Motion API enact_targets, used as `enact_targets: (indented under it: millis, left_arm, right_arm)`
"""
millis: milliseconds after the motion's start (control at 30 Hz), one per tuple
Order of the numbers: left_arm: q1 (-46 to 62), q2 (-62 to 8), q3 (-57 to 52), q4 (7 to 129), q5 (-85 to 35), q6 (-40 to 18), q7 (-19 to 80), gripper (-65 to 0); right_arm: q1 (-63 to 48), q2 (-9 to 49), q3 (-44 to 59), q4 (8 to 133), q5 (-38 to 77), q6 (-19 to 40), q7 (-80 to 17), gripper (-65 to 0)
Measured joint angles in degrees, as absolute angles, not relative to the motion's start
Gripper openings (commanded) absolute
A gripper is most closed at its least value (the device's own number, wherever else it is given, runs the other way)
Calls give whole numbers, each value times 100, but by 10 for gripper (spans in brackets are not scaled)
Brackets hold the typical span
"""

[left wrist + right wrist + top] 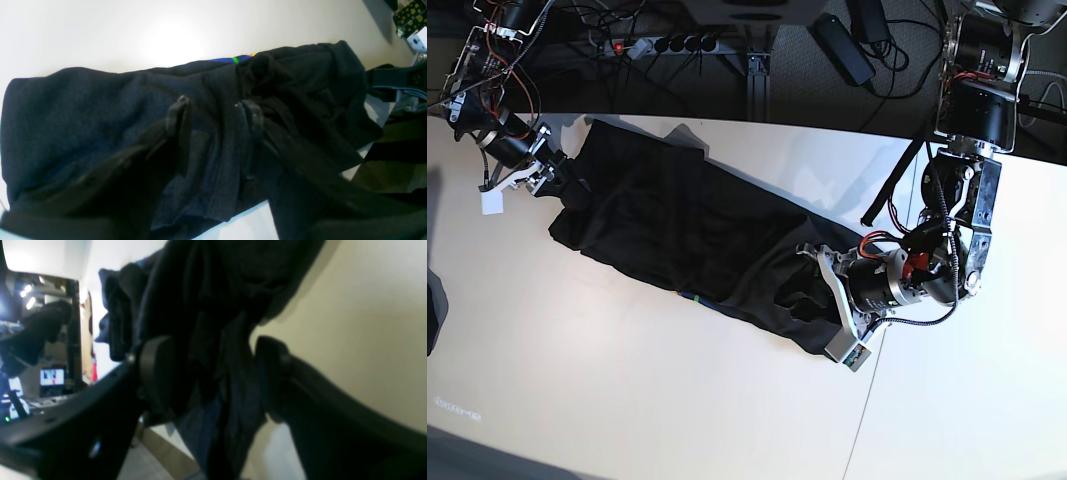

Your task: Fold the T-shirt properly

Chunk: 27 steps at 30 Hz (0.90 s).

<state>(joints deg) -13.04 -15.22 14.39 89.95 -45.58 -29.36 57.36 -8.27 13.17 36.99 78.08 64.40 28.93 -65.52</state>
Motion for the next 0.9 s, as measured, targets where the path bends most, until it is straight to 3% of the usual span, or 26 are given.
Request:
enact_targets:
  millis: [233,267,400,733,900]
  left_arm:
    - [-1304,-1522,1439,8995,-4554,-2936,5653,-391]
    - [-1302,-1525,1439,8995,-4554,-2936,5651,-391]
    - [-1304,-1525,1439,8995,-4554,-2939,5651,-391]
    - [-1304,-1525,1439,8995,-4554,-2939,5555,-391]
    - [-1306,-1522,1439,8995,-4560,-2939,5380,-391]
  right_arm:
    - [-963,1627,3699,7915,6637,2923,-6803,-284]
    - [-965,1673,3699,7966,6624,2932,-6849,-332]
    - [-972,1728,3699,8409,6923,2943,-7131,-638]
    - [-934,1732,3667,9786,6960,2950,-6960,-650]
    - [-740,1730,3033,9996,7196,2950,-6969,-650]
